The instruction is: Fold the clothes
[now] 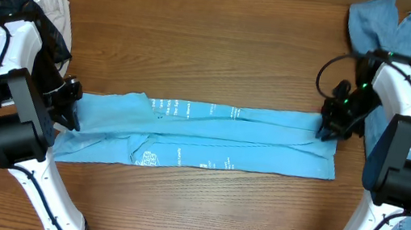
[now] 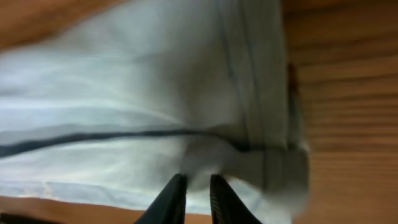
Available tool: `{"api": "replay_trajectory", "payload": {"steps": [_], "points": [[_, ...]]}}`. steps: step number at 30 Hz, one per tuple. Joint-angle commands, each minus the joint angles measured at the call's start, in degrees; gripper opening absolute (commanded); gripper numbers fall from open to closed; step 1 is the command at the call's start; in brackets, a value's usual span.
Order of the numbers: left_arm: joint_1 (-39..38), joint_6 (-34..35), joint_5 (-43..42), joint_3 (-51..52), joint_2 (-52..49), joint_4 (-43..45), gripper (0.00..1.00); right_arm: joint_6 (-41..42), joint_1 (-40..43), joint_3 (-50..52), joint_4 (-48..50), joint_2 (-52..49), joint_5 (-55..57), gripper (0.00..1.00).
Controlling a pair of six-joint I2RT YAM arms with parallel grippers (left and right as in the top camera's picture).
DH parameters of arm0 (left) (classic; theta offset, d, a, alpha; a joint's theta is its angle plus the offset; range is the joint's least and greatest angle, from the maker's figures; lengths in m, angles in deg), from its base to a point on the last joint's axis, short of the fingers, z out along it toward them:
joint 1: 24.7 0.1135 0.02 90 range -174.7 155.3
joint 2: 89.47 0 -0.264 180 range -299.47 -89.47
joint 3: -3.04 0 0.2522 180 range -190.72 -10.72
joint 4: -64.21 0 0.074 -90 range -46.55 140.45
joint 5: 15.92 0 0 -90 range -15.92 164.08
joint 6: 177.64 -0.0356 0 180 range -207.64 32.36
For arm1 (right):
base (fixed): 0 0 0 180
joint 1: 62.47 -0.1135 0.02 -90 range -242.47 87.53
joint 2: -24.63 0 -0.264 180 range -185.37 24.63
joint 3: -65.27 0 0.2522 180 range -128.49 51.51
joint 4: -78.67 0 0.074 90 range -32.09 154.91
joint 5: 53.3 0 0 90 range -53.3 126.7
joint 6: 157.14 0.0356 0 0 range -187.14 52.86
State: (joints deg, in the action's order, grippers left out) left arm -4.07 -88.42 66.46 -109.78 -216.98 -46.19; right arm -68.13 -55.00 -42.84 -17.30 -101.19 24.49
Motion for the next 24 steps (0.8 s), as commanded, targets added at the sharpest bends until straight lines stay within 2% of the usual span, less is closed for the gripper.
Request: {"api": "replay_trajectory", "payload": {"steps": [1,3,4,5,14,24], "points": [[-0.42,0.79,0.5,0.46,1.86,-0.26,0.17,-0.5,-0.13,4.79,2.56,2.05,-1.01,0.18],[-0.42,0.79,0.37,0.46,1.86,-0.26,0.25,-0.48,-0.13,7.69,5.2,2.05,-1.01,0.18],[-0.42,0.79,0.31,0.46,1.86,-0.26,0.33,-0.31,-0.13,8.94,6.47,2.05,-1.01,0.18],[-0.44,0.79,0.28,0.46,1.86,-0.24,0.37,-0.31,-0.13,9.92,7.48,2.05,-1.01,0.18],[-0.55,-0.7,-4.55,-5.01,1.86,4.28,0.48,0.63,-0.11,12.02,9.57,2.05,-0.98,0.18],[-4.33,-0.7,-7.19,-4.48,1.81,13.81,0.53,0.76,-0.11,12.02,9.97,2.05,-0.98,0.18]]}}
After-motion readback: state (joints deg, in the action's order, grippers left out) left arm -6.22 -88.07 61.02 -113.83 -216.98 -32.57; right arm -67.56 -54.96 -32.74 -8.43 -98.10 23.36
